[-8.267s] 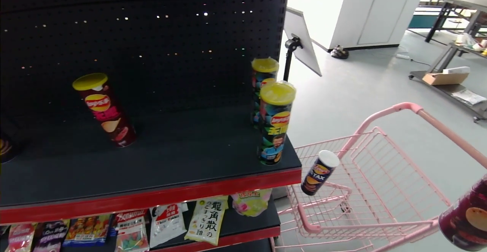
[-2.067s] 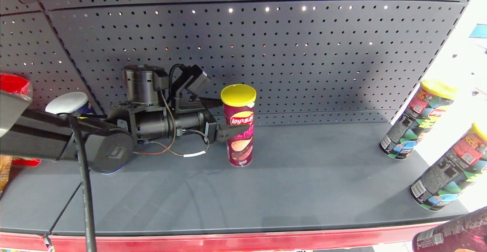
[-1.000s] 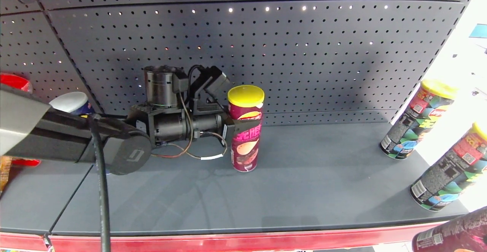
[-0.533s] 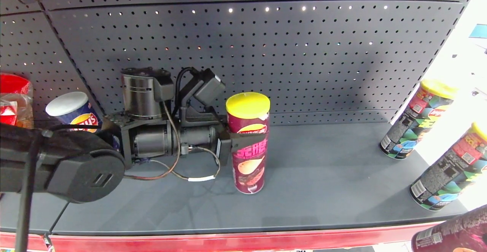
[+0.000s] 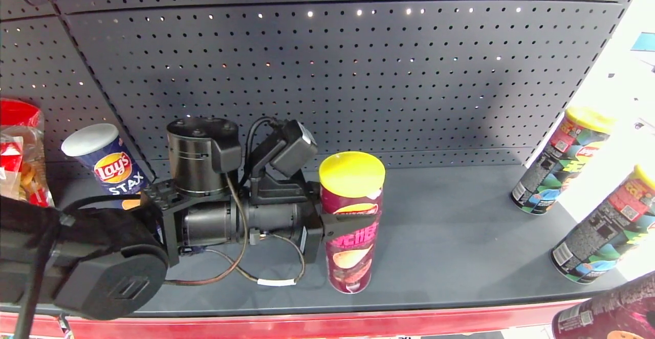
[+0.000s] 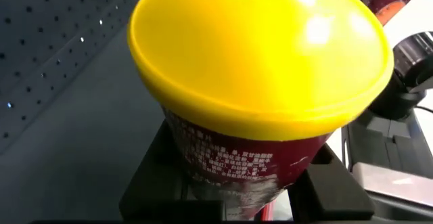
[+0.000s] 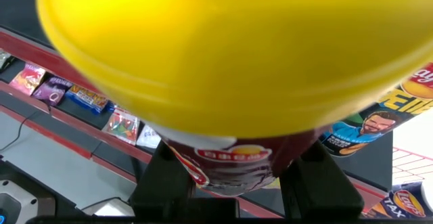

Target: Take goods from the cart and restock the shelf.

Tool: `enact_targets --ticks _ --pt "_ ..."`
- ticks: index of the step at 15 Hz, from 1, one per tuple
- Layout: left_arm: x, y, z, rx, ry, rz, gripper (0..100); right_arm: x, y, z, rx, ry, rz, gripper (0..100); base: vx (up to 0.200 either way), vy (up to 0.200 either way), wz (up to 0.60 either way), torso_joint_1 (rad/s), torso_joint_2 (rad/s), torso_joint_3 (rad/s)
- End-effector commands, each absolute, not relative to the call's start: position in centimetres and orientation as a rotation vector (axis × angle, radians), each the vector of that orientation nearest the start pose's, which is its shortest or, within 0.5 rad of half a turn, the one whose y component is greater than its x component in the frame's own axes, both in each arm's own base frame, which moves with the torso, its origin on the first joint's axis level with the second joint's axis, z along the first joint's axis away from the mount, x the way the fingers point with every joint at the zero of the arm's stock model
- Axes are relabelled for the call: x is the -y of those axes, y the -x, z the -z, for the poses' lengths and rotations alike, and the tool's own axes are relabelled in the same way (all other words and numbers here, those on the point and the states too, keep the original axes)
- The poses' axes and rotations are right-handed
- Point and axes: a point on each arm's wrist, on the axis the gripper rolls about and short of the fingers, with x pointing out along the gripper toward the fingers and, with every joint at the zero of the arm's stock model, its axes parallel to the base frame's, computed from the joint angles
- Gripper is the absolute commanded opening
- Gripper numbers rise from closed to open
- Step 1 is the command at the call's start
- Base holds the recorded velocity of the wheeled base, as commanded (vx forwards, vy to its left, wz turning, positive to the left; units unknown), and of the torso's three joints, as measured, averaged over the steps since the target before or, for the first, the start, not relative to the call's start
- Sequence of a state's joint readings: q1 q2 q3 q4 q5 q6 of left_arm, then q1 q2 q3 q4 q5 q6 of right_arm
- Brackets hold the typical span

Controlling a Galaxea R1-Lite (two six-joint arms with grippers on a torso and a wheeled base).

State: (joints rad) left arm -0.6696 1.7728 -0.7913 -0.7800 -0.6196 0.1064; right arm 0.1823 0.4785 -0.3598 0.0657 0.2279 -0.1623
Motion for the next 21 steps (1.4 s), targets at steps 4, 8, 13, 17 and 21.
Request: enact_targets --ticks 4,8,13,17,21 --pt "21.1 -24.3 -15.8 -0.125 -0.101 1.29 0 -0.8 -1.6 -17.3 -0.158 0.155 -0.424 0 0.0 0.0 0.0 0.0 0.0 0.0" --pt "21.1 -24.2 -15.6 -0.106 -0.099 1.289 0 -0.8 -1.6 -17.3 -0.158 0.155 -0.424 0 0.0 0.0 0.0 0.0 0.0 0.0" --pt "20.4 -23.1 -15.2 -0.131 -0.102 1.296 0 -0.8 -1.6 -17.2 -0.162 0.155 -0.425 0 0.0 0.0 0.0 0.0 0.0 0.0" --pt "19.9 -22.6 -15.1 -0.141 -0.102 1.293 0 -0.8 -1.6 -17.2 -0.165 0.155 -0.425 0 0.0 0.0 0.0 0.0 0.0 0.0" --pt "20.0 -22.5 -15.3 -0.138 -0.097 1.297 0 -0.8 -1.6 -17.1 -0.167 0.155 -0.425 0 0.0 0.0 0.0 0.0 0.0 0.0"
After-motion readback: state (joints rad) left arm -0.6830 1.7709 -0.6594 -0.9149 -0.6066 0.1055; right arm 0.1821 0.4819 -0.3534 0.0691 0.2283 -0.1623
